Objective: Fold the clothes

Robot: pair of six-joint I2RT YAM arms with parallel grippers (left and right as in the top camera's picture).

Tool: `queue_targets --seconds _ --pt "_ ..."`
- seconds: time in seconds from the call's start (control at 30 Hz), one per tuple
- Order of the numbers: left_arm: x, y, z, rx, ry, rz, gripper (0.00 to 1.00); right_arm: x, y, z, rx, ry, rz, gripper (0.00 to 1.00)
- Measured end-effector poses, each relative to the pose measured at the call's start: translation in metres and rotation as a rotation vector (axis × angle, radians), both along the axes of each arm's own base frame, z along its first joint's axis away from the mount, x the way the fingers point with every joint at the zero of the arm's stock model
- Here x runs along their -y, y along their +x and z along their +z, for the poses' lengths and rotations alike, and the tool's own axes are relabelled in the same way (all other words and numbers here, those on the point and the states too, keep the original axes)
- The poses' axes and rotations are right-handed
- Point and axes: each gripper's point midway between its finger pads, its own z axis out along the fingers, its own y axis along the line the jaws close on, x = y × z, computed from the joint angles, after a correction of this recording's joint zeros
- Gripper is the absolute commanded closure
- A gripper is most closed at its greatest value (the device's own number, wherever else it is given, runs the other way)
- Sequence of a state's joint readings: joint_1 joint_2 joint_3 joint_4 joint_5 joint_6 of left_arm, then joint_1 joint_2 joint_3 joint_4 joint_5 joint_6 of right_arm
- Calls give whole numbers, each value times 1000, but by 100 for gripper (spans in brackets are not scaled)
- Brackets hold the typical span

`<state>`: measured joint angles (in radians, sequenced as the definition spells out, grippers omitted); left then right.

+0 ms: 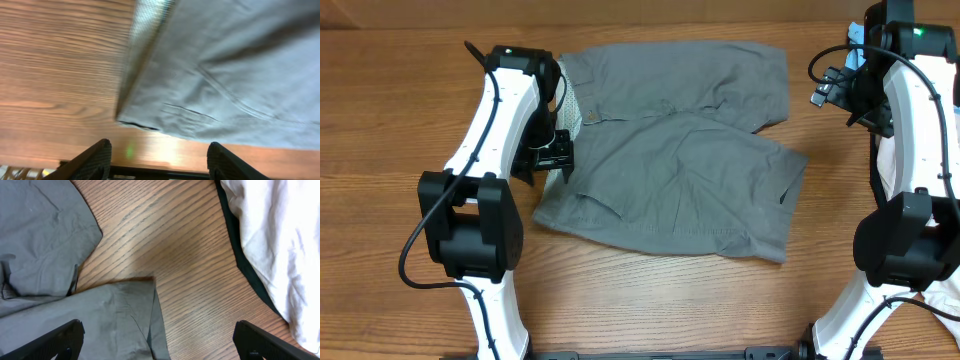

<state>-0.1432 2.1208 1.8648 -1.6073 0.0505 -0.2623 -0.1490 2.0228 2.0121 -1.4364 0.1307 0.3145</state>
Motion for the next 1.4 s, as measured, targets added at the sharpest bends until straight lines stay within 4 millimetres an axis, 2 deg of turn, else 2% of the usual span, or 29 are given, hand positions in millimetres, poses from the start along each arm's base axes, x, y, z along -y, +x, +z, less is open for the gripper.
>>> queue_targets --seconds 0.07,0.17,0.3,0.47,0.6,0.83,0.93,1.07,1.13,1.27,1.4 --pt "10 2 -3 16 -27 -15 41 0 0 0 0 0 0 0" --pt "26 3 -18 31 -51 -46 41 0 0 0 1 0 0 0" --pt "37 -22 -45 -42 -53 -82 41 0 0 0 1 0 0 0" --pt "32 -59 -70 -154 -32 -90 40 0 0 0 0 0 0 0" --pt "26 -67 -80 -175 -26 -80 40 0 0 0 1 0 0 0" --pt "25 -69 -85 -174 -26 -78 39 -1 2 0 10 5 1 0" --pt "25 -69 -87 -170 -27 -78 38 -7 9 1 40 42 9 0" --pt "25 -69 -87 -170 -28 -81 39 -18 8 0 35 103 22 1" --pt "25 -68 -87 -167 -32 -91 41 -23 1 -1 6 126 42 16" --pt "28 -68 -87 -167 -49 -100 38 -29 -22 -4 -83 165 32 18" --pt "32 -60 -75 -119 -75 -115 27 -26 -27 -5 -101 177 9 26"
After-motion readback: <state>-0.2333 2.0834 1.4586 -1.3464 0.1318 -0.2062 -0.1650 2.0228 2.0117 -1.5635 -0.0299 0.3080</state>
